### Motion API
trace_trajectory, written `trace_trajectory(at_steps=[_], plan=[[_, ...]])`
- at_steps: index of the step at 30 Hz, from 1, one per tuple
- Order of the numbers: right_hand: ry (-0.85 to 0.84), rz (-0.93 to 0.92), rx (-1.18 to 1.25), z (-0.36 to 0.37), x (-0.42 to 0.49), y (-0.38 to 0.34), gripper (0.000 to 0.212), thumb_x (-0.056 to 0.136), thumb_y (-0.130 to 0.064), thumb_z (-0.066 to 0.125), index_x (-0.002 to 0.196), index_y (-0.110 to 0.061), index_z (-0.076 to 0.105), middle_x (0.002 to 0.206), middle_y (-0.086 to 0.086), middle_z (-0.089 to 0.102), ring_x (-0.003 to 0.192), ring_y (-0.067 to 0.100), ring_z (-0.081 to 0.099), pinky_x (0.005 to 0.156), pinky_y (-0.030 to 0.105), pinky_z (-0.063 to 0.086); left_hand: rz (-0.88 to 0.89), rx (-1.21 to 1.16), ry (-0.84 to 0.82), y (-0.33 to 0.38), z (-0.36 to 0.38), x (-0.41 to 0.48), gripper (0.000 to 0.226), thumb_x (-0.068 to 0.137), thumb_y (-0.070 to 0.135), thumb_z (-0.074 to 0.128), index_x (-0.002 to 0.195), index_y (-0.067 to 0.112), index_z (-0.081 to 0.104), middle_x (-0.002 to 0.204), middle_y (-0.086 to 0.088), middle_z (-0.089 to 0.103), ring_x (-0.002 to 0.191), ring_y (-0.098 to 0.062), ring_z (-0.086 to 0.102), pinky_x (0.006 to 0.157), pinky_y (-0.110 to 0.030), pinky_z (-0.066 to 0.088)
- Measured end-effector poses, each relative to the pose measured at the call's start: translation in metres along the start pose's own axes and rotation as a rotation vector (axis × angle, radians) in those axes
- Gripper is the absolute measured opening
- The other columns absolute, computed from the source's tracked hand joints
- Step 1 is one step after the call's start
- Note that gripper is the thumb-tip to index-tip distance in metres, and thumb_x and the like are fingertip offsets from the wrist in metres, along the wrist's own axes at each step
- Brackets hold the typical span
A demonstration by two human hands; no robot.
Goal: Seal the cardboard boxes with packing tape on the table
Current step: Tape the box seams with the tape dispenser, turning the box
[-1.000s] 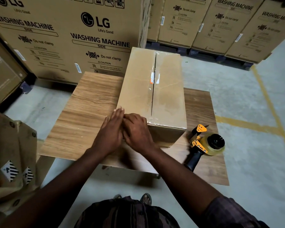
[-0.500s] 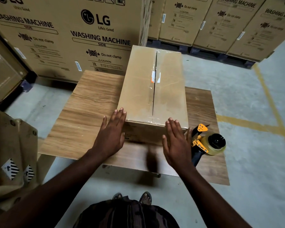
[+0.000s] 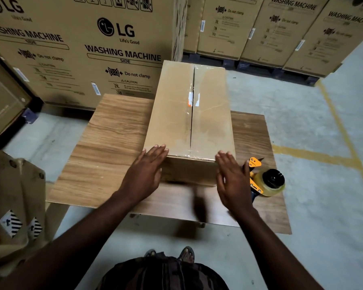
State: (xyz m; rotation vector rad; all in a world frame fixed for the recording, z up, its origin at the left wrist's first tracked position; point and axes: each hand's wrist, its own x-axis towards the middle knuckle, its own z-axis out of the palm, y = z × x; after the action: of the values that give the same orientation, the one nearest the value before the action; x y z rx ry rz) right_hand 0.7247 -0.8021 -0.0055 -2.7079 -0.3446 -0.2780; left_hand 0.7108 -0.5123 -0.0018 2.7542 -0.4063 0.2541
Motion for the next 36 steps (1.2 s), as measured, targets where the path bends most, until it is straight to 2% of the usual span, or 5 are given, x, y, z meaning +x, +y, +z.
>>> trace_trajectory(at_steps=[4,9,17,25,36], plan=[[0.113,0.213,0.098,0.003,0.011,-0.009,0.061,0.098,-0.036,0.034,0.148,-0.002,0.046,0.159,0.016,0.038,0.149,0.033,0.031,0.123,0.054,0.017,-0.057,-0.086,0.039,0.008,0.000,0.012,0.057,0.094,0.027,0.048,0.148,0.009,0.046,0.156,-0.009,0.042,0.145,-0.024,0.037,0.121,-0.038,0.023],[-0.067,-0.015,0.048,0.022,0.008,-0.042,0.066,0.100,-0.043,0.035,0.156,-0.007,0.034,0.166,0.009,0.023,0.156,0.028,0.013,0.125,0.050,0.008,0.085,-0.061,-0.088,0.034,0.016,0.030,0.064,0.094,0.038,0.036,0.152,0.012,0.041,0.159,-0.008,0.038,0.148,-0.025,0.032,0.122,-0.047,0.022],[0.099,0.266,0.054,-0.005,0.005,0.017,0.056,0.099,-0.039,0.033,0.142,-0.007,0.052,0.155,0.013,0.043,0.147,0.032,0.033,0.123,0.050,0.015,-0.066,-0.093,0.030,-0.003,-0.003,0.013,0.057,0.097,0.042,0.040,0.143,0.011,0.054,0.153,-0.007,0.046,0.145,-0.022,0.039,0.122,-0.046,0.022],[-0.128,-0.126,-0.027,0.019,0.002,-0.029,0.067,0.102,-0.045,0.035,0.158,-0.010,0.029,0.169,0.007,0.017,0.157,0.023,0.007,0.126,0.049,0.006,0.080,-0.065,-0.141,0.043,0.019,0.047,0.066,0.096,0.051,0.032,0.152,0.017,0.043,0.160,-0.001,0.037,0.150,-0.019,0.028,0.122,-0.039,0.009],[-0.063,-0.196,0.187,0.004,0.042,-0.041,0.052,0.099,-0.035,0.037,0.141,-0.009,0.053,0.145,0.007,0.054,0.141,0.025,0.041,0.124,0.053,0.015,-0.027,-0.062,-0.099,0.048,0.018,0.057,0.067,0.096,0.048,0.027,0.148,0.011,0.048,0.156,-0.006,0.042,0.148,-0.021,0.033,0.123,-0.043,0.016]])
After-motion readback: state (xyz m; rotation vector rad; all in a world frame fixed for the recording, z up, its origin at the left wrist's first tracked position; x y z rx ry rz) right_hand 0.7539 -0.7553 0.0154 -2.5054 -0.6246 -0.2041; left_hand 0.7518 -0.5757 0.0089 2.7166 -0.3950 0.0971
